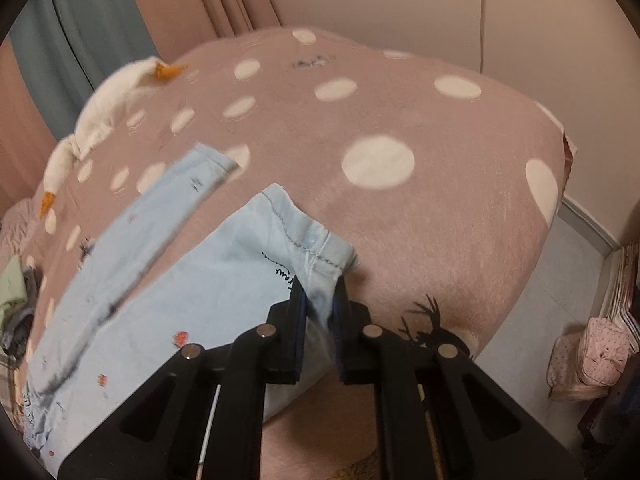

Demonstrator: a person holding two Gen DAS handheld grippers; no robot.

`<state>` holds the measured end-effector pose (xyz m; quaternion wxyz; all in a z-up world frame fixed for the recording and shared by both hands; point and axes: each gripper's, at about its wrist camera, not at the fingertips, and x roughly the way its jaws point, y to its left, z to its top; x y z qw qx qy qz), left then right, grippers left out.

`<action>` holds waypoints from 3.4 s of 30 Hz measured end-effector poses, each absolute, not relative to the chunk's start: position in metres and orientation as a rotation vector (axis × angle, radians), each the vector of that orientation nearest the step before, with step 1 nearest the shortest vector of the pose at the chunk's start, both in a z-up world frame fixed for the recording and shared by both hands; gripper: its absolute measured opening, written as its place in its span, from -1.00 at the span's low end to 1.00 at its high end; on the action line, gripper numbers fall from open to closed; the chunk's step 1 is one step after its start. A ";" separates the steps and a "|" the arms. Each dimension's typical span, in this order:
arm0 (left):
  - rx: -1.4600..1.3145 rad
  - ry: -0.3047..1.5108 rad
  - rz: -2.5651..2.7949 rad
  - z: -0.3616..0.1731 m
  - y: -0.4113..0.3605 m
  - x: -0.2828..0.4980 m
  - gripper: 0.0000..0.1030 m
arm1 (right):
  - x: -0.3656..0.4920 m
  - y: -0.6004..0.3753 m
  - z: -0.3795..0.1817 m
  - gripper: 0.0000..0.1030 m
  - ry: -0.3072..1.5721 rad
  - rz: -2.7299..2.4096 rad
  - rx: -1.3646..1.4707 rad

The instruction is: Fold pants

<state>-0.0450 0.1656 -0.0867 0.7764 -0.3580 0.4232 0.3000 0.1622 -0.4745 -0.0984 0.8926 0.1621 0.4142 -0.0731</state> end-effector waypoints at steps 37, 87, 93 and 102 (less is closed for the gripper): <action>-0.720 1.061 0.762 -0.114 0.171 -0.020 -0.53 | 0.163 -0.474 -0.130 -0.73 0.895 -0.161 0.295; -0.750 1.017 0.703 -0.115 0.175 -0.029 -0.54 | 0.168 -0.467 -0.130 -0.71 0.914 -0.195 0.254; -0.778 0.991 0.659 -0.116 0.178 -0.035 -0.53 | 0.169 -0.464 -0.129 -0.70 0.919 -0.225 0.256; -0.789 0.950 0.637 -0.117 0.178 -0.039 -0.53 | 0.172 -0.459 -0.128 -0.70 0.935 -0.255 0.227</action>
